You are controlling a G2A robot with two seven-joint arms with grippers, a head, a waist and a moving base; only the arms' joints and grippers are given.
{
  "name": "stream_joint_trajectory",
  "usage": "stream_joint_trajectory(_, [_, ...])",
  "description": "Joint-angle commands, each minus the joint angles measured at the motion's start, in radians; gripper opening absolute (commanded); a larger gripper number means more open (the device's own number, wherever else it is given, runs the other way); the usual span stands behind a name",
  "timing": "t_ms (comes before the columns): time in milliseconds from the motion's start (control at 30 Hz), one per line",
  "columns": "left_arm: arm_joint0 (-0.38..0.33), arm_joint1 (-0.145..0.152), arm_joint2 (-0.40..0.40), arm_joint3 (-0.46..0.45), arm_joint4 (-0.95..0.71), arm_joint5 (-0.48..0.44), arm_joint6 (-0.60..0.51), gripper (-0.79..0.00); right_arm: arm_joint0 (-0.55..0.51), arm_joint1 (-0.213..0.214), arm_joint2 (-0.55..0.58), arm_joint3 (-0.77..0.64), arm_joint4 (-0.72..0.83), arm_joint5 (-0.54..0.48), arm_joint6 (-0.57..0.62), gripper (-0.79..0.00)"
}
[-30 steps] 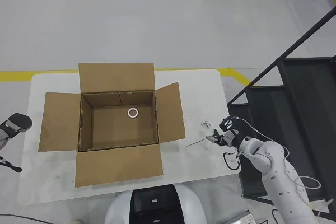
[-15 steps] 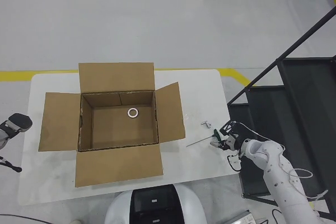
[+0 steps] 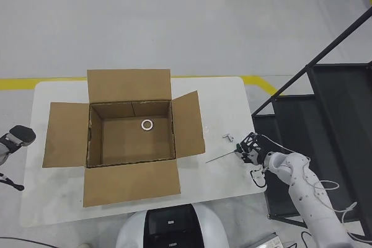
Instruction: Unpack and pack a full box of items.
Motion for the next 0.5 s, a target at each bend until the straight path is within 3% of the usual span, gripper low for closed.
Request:
stream_joint_trajectory(0, [0.0, 0.0, 0.0, 0.0, 0.0, 0.0, 0.0, 0.0, -0.002, 0.001, -0.001, -0.002, -0.008, 0.007, 0.0, -0.428])
stream_joint_trajectory(200, [0.0, 0.0, 0.0, 0.0, 0.0, 0.0, 0.0, 0.0, -0.004, 0.004, -0.015, -0.014, -0.055, 0.046, -0.005, -0.468])
stream_joint_trajectory(300, [0.0, 0.0, 0.0, 0.0, 0.0, 0.0, 0.0, 0.0, -0.002, 0.004, -0.024, -0.011, -0.062, 0.056, -0.007, -0.622])
stream_joint_trajectory(400, [0.0, 0.0, 0.0, 0.0, 0.0, 0.0, 0.0, 0.0, 0.0, 0.004, -0.035, -0.01, -0.076, 0.067, -0.003, -0.659])
stream_joint_trajectory(467, [0.0, 0.0, 0.0, 0.0, 0.0, 0.0, 0.0, 0.0, 0.0, 0.004, -0.038, -0.008, -0.076, 0.072, -0.008, -0.723])
